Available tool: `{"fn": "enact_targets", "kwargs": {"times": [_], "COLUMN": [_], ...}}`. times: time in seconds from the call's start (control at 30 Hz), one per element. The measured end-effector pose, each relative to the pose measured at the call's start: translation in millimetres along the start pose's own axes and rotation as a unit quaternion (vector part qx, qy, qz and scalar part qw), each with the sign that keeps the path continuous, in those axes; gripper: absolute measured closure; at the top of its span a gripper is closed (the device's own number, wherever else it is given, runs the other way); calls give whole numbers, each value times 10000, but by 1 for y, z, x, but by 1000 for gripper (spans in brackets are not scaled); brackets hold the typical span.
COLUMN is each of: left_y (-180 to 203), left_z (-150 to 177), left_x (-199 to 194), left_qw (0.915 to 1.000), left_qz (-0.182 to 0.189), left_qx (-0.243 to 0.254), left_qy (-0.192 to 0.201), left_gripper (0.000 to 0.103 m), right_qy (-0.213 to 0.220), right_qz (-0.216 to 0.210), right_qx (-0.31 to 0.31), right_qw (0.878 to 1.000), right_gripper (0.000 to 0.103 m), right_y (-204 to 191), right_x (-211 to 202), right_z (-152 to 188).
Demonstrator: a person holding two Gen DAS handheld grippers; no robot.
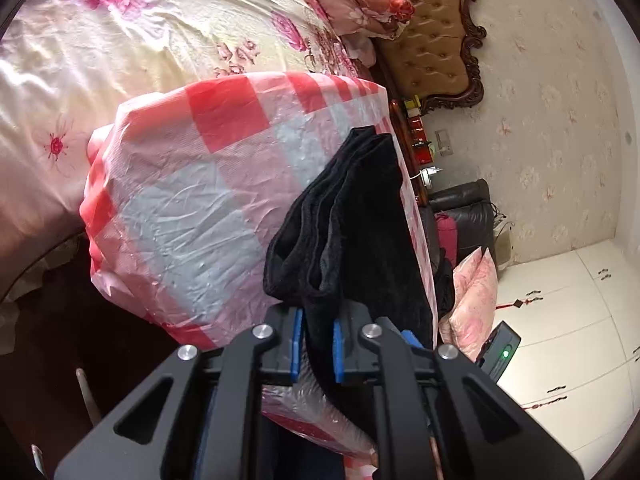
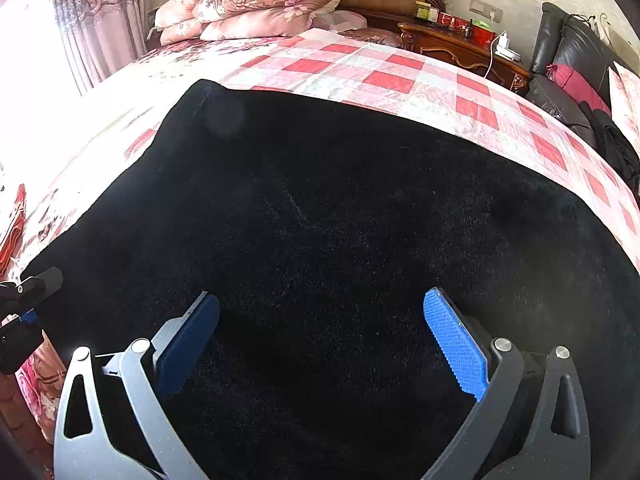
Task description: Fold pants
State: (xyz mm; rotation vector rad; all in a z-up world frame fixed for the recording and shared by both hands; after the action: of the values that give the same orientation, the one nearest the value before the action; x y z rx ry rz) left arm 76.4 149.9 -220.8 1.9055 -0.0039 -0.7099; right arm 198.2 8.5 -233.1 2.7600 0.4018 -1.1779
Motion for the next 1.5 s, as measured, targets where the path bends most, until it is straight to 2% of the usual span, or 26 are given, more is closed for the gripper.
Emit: {"fn": "enact_targets", "kwargs": {"times": [0.07,0.3,0.37,0.4,0.47,0.57,0.67,0.73,0.8,0.83,0.93,1.0,1.07,1.1,1.2,1.23,1.3,1.4,1.5], "left_y": [-4,3,8,8,5,8,15,25,41,51,71,81,90,95,105,108,113,118,122], "left_z": [-1,-5,-4,-3,-2,-2,-2,0,4,7,15,20,28,34,46,52,60,67,73], "left_x": [0,6,10,11,10,4,1,-1,-4,-6,-7,-7,-4,-2,3,4,8,15,19], "left_qw": [9999,9999,9990,9984,9969,9961,9926,9848,9666,9548,9279,9099,8825,8643,8260,8083,7868,7647,7452], "left_qz": [-24,-147,-274,-335,-540,-511,-611,-818,-1061,-1180,-1398,-1514,-1687,-1771,-1902,-1948,-1988,-2013,-1985], "left_qx": [-166,53,364,446,575,716,1047,1524,2302,2682,3380,3763,4275,4588,5173,5420,5708,5988,6231], "left_qy": [1,-11,-32,-27,-17,26,50,158,373,494,722,863,992,1057,1180,1218,1252,1272,1306], "left_gripper": [78,76,79,88,91,92,92,92,92,92,93,93,93,93,93,93,93,93,93], "right_qy": [-6,-8,-20,-31,-100,-431,-383,-320,-542,-662,-1197,-1497,-1653,-1723,-2018,-2065,-2167,-2321,-2468], "right_qz": [-2,-1,1,3,3,15,-244,-560,-901,-1068,-1466,-1527,-1488,-1442,-1325,-1283,-1154,-970,-752], "right_qx": [-5,-4,-1,-1,19,227,428,546,647,680,822,685,440,309,-225,-363,-605,-1012,-1740], "right_qw": [10000,10000,10000,10000,9999,9988,9981,9964,9923,9897,9785,9745,9740,9739,9702,9693,9675,9625,9503], "right_gripper": [4,4,4,4,4,4,4,4,4,4,4,4,4,4,4,4,4,4,4], "right_y": [0,0,0,0,0,2,-7,-22,-39,-47,-72,-86,-98,-105,-122,-126,-129,-133,-139], "right_x": [0,0,0,0,0,-1,-9,-15,-11,-8,9,20,28,31,40,41,44,50,55], "right_z": [0,0,0,1,1,-2,-28,-56,-73,-79,-98,-106,-115,-118,-117,-115,-110,-101,-84]}}
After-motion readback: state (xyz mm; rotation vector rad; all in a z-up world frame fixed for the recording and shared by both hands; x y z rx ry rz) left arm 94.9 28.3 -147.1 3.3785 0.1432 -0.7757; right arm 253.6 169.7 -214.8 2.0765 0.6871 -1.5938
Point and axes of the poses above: each gripper's, at about its wrist camera, not at the fingertips, and x roughly the way its jaws point, y to its right, z to its underside, the point moved 9 cm from there along x, roughly the way its jaws point, and after that the axes turned 11 degrees about y, right-handed, at the moved point
